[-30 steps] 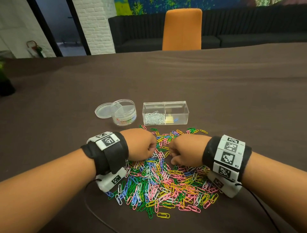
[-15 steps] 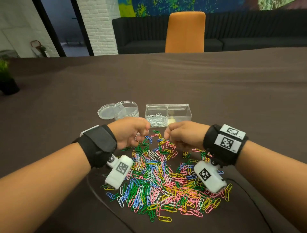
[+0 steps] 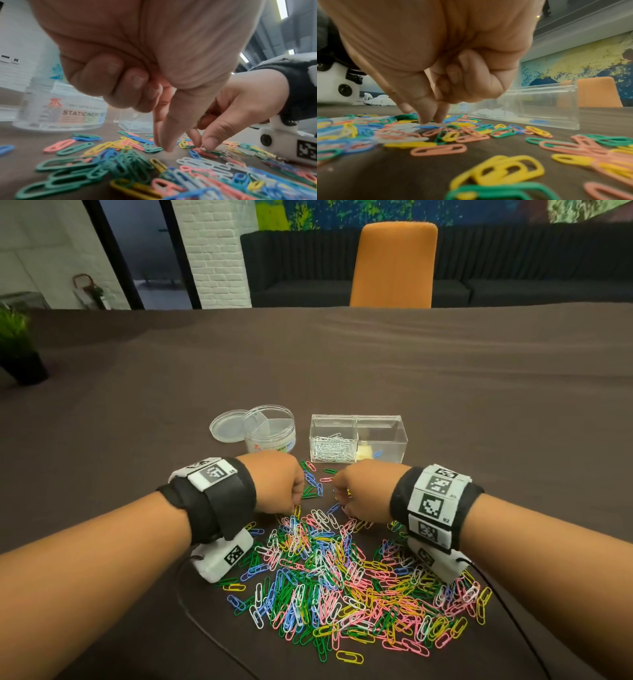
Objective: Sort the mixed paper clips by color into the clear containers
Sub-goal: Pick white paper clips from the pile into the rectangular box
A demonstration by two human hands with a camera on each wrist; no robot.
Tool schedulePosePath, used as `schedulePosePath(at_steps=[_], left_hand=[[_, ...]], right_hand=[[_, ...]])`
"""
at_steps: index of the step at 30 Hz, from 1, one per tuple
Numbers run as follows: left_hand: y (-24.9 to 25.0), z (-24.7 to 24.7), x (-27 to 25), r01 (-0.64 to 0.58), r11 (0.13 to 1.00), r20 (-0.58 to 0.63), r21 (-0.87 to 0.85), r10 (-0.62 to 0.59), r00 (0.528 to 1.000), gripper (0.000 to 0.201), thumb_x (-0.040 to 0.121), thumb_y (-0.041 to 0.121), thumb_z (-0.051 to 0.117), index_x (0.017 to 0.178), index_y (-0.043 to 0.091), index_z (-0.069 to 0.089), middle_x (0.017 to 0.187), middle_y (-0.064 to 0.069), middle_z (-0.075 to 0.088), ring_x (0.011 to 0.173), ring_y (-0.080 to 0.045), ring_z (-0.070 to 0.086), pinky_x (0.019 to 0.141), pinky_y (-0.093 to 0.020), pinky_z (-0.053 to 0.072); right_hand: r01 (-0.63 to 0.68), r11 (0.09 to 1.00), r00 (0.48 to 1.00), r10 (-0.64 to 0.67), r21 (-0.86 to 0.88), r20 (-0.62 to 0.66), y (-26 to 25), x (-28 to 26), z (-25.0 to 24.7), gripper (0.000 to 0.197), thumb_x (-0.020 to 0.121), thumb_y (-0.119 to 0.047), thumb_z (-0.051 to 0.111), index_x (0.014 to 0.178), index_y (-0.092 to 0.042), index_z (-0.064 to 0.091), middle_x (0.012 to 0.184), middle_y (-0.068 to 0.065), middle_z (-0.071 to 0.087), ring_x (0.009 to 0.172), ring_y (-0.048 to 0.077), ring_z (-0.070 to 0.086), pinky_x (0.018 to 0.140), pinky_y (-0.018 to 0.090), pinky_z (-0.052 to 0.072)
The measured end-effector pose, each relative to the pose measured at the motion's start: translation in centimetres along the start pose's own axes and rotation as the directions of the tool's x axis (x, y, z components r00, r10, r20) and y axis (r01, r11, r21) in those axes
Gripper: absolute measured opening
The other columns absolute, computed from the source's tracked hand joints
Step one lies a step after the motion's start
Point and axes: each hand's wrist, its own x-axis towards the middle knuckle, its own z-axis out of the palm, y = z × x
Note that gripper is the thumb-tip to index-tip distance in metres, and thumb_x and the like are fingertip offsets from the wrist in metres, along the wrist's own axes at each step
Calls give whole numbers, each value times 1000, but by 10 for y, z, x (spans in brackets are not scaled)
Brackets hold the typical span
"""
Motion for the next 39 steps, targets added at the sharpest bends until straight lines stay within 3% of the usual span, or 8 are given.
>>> schedulePosePath(at_steps=[7, 12, 16, 22, 26, 30, 35, 39], left_hand=[[18, 3, 7, -55, 998, -64, -19, 53, 997, 13, 80, 39, 72, 83, 26, 71, 80, 7, 67, 78, -15, 63, 67, -26, 49], [17, 6, 7, -93, 996, -52, -8, 92, 994, 8, 85, 28, 64, 84, 23, 70, 79, 9, 65, 78, -15, 62, 67, -25, 46], [11, 7, 4, -117, 990, -13, -75, 116, 993, 8, 87, 24, 62, 86, 23, 70, 79, 10, 62, 75, -13, 58, 66, -24, 44], [10, 8, 3, -138, 989, -68, -48, 135, 989, 9, 86, 33, 67, 94, 29, 67, 68, 14, 49, 71, -10, 51, 68, -26, 42], [9, 9, 4, -138, 990, -57, -35, 136, 989, 16, 87, 38, 67, 101, 32, 68, 70, 15, 49, 75, -12, 52, 69, -24, 39], [8, 7, 3, -183, 983, -54, -2, 182, 982, 11, 88, 32, 64, 96, 27, 70, 77, 13, 59, 77, -10, 56, 72, -26, 48], [1, 12, 0, -246, 967, -77, 62, 251, 965, 7, 85, 30, 53, 85, 29, 60, 81, 6, 64, 75, -16, 59, 69, -30, 52], [-8, 11, 2, -159, 965, -107, -208, 139, 984, 6, 85, 27, 56, 83, 25, 61, 72, 8, 59, 67, -10, 53, 66, -24, 46]], right_hand=[[35, 997, 999, -33, -74, 30, -17, 6, 4, 27, 91, -44, 62, 95, -18, 67, 78, -2, 56, 79, 22, 55, 66, 27, 38], [-20, 1000, 999, 19, 2, 34, -15, 12, 9, 26, 91, -28, 60, 98, -6, 70, 94, 10, 69, 81, 27, 61, 74, 32, 53], [-47, 997, 998, 44, 68, 50, -14, 11, 12, 23, 86, -23, 60, 92, -3, 71, 77, 10, 59, 69, 24, 49, 64, 28, 46], [-42, 991, 998, 34, 129, 61, -11, 10, 10, 20, 85, -28, 61, 89, -9, 66, 87, 10, 67, 78, 26, 58, 72, 33, 52], [-124, 796, 991, 132, 593, 31, 6, 12, -2, 16, 91, -20, 51, 75, -17, 50, 73, 0, 61, 59, 16, 49, 55, 26, 41], [-111, 565, 993, 97, 818, 69, 14, 8, -8, 12, 87, 2, 43, 89, -9, 49, 63, 8, 62, 40, 17, 40, 39, 20, 32], [-115, 581, 991, 8, 806, 136, 16, 16, -3, 27, 84, 2, 39, 81, -13, 60, 60, 8, 58, 40, 14, 40, 40, 20, 31], [-52, 858, 998, 32, 512, 47, 11, 22, -3, 13, 84, -14, 58, 73, -21, 62, 67, -5, 58, 60, 11, 52, 55, 23, 44]])
